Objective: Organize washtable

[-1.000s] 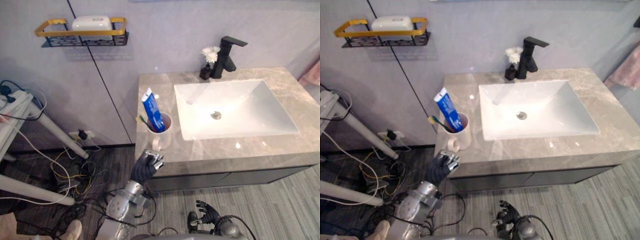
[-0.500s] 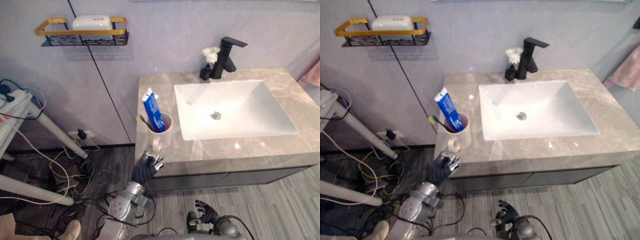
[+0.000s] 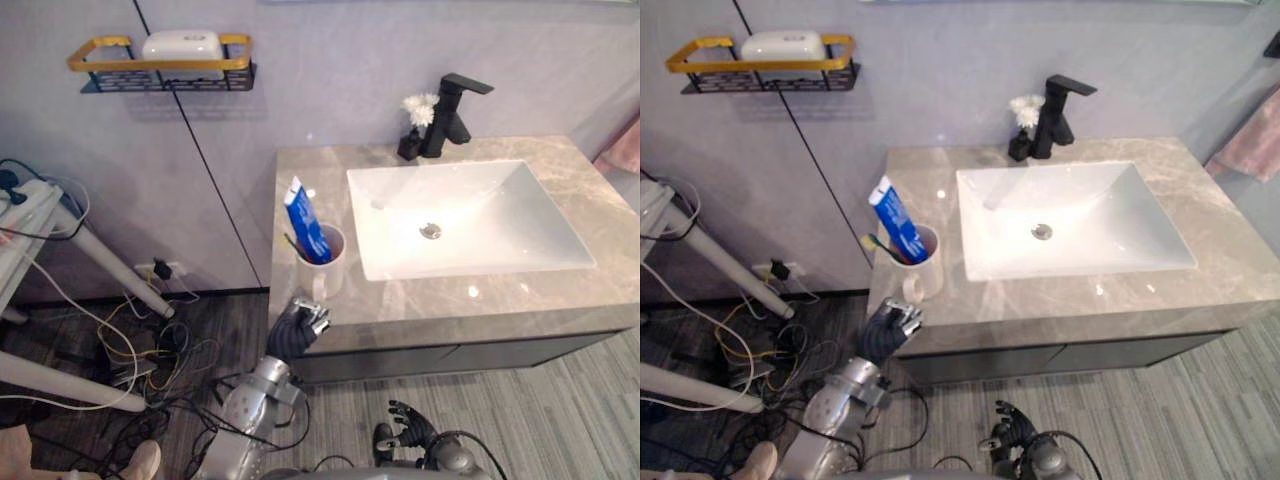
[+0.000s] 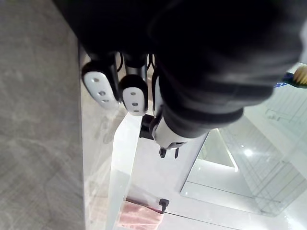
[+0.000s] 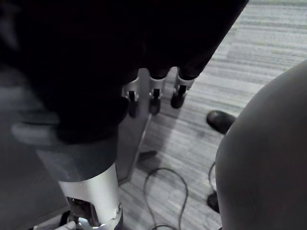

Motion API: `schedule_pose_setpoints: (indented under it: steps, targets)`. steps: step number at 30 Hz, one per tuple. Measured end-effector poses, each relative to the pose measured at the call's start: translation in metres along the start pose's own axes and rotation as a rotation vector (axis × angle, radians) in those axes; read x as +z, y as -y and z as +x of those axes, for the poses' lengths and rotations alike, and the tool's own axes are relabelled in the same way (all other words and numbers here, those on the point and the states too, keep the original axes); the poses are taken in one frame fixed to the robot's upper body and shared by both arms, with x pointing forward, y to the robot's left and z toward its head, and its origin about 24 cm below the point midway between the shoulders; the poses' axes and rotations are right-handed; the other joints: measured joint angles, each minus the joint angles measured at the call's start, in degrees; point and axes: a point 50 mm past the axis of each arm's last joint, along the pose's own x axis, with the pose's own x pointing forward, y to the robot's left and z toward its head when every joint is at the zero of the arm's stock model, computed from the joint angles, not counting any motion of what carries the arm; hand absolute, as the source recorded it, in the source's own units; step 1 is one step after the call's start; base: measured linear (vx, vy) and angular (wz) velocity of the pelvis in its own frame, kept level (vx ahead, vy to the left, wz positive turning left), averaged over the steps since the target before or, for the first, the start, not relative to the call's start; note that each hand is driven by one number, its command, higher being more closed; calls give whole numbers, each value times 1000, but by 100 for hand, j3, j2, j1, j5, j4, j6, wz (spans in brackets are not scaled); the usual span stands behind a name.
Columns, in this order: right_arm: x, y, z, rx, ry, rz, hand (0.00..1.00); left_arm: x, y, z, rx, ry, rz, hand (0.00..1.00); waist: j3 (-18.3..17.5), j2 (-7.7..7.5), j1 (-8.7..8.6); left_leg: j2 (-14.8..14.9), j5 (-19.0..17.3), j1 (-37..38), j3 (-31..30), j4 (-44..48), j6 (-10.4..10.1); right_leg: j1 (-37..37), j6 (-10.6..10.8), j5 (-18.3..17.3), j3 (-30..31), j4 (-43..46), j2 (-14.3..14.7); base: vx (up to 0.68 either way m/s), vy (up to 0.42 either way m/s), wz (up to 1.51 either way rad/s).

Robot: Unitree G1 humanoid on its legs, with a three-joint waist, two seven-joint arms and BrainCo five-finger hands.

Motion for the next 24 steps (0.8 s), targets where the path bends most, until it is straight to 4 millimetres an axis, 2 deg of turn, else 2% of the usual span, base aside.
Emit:
schedule_pose_setpoints:
  steps: [10,24]
  targets:
    - [0,-1,0,4,1,3,0,1,8,5,-34,15,-11,100,-1,-2,1,2,0,0,3,-1,0,0,0,0,0,0,1,0,0,0]
    - [0,-2,0,5,1,2,0,0,9,6,-15,16,-16,100,-2,-7,-1,4,0,1,15,-2,-1,0,0,0,5,-3,2,0,0,0]
